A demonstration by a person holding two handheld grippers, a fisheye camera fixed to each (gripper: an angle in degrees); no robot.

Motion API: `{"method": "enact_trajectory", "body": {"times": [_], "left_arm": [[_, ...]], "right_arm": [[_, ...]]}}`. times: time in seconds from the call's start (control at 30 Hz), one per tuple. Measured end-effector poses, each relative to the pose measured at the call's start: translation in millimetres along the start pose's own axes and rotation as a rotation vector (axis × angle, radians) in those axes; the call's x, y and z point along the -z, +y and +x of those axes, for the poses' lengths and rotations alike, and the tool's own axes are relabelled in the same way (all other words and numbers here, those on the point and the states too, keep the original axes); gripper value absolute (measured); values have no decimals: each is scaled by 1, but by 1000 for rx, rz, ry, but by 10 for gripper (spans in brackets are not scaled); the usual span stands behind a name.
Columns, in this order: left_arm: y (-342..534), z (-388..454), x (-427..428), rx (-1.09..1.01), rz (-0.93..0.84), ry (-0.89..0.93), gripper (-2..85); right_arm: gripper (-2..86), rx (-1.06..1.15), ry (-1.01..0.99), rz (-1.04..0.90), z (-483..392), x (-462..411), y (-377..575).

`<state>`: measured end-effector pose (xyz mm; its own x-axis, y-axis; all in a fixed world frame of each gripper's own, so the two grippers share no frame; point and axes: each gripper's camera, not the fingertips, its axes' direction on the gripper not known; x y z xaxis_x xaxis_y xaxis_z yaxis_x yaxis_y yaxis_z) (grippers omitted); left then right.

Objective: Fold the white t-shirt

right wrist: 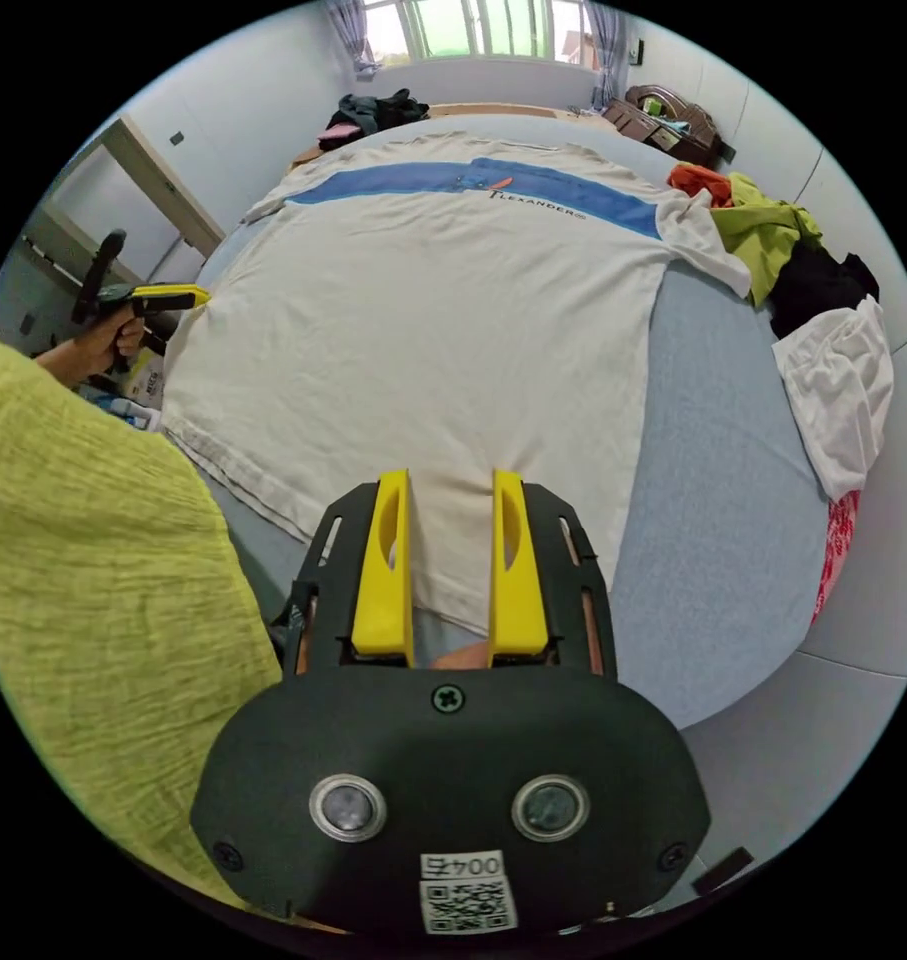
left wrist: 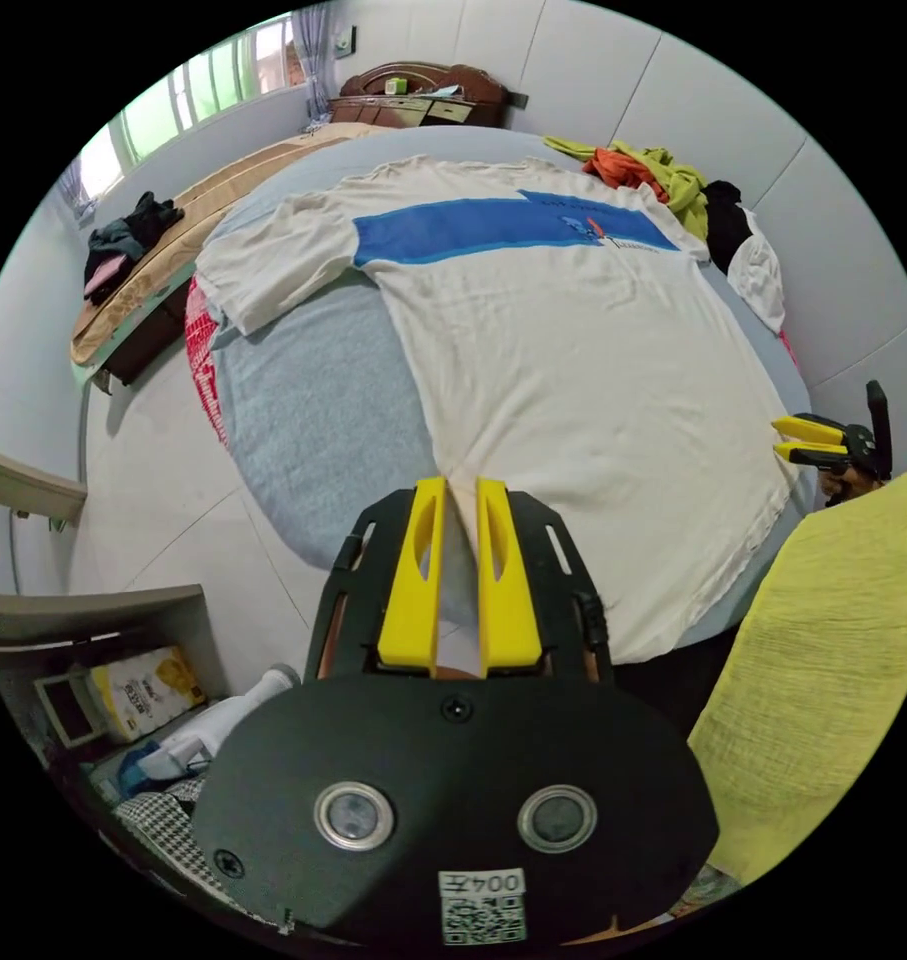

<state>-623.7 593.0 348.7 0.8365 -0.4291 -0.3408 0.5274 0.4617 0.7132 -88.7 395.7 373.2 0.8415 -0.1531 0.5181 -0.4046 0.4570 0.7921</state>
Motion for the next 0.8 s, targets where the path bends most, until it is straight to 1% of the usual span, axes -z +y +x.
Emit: {"method": "enact_trajectory", "body": {"times": [0.17, 0.27, 0.33, 0.43, 0.53, 0.57, 0.67, 0.73, 0.8], "left_arm": [[28, 1, 7, 52, -15, -10, 80], [40, 6, 14, 74, -59, -20, 81], [43, 15, 25, 72, -36, -10, 81], [39, 50, 35, 5, 10, 52, 83], [40, 89, 23, -99, -53, 52, 84], [45, 97, 15, -117, -91, 47, 84], [64, 104, 16, -115, -39, 3, 81], [67, 104, 16, -98, -28, 8, 80], [67, 103, 17, -70, -27, 17, 79]], "right_arm": [[120, 1, 1, -20, 20, 19, 35], [123, -27, -4, -42, 31, 29, 47], [123, -65, -9, 4, 38, 41, 50], [121, -70, 33, 38, 43, 46, 45], [124, -24, 62, -17, 43, 34, 43], [123, -1, 85, 6, 43, 33, 51], [119, -25, 71, 12, 55, 38, 72], [115, -60, 47, -1, 66, 42, 78], [109, -80, 62, 26, 78, 51, 75]]}}
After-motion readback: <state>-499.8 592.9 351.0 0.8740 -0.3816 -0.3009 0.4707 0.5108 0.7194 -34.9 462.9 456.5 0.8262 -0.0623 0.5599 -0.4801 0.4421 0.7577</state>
